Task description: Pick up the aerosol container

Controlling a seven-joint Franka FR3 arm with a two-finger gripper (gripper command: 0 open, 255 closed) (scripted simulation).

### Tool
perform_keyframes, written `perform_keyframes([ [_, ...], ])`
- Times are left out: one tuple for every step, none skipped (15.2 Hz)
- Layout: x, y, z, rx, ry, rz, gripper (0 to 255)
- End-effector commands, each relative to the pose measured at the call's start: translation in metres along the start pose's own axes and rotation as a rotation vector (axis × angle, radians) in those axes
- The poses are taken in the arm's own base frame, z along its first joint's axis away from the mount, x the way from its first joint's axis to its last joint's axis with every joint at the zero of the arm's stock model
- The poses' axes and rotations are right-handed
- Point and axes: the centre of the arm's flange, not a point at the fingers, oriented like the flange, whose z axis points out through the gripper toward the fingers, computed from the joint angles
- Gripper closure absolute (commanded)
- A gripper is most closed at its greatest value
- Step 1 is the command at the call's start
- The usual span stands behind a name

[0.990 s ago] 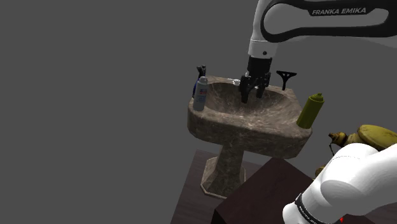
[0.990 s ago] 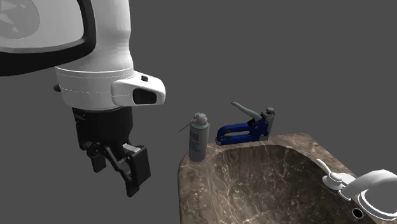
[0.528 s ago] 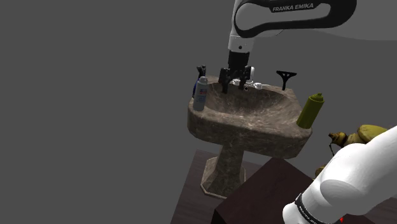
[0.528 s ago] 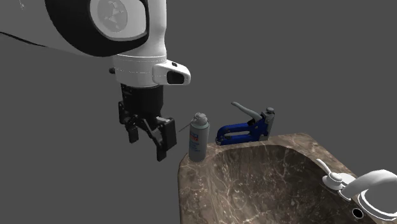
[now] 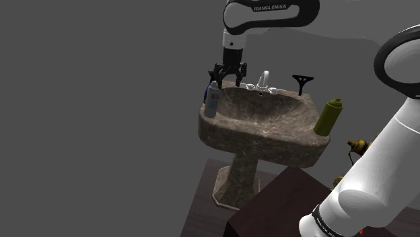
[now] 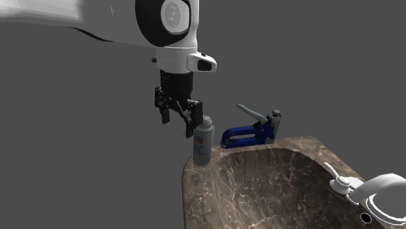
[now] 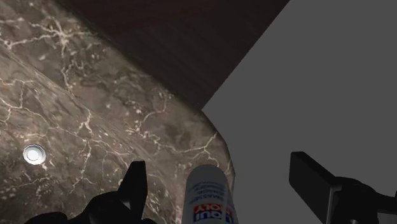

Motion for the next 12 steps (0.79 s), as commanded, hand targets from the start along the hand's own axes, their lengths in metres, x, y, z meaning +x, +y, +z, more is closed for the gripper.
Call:
perform_keyframes([
  [0.029,-0.002,0.000,-0.001,0.008,0.024,0],
  [0.041,-0.004,-0.001,-0.001,0.011,0.035,0],
  [0.054,-0.005,-0.002,-0.002,0.015,0.046,0],
  [0.066,-0.006,-0.003,-0.002,0.018,0.057,0],
  [0.072,-0.007,-0.004,-0.003,0.020,0.062,0],
  [0.072,-0.007,0.001,-0.003,0.020,0.062,0],
  [0.072,-0.007,0.007,-0.003,0.020,0.062,0],
  [0.073,-0.006,0.012,-0.003,0.020,0.062,0],
  [0.073,-0.006,0.017,-0.003,0.020,0.062,0],
  [0.074,-0.006,0.022,-0.003,0.020,0.062,0],
  [0.074,-0.006,0.028,-0.003,0.020,0.062,0],
  [0.075,-0.006,0.036,-0.003,0.020,0.062,0],
])
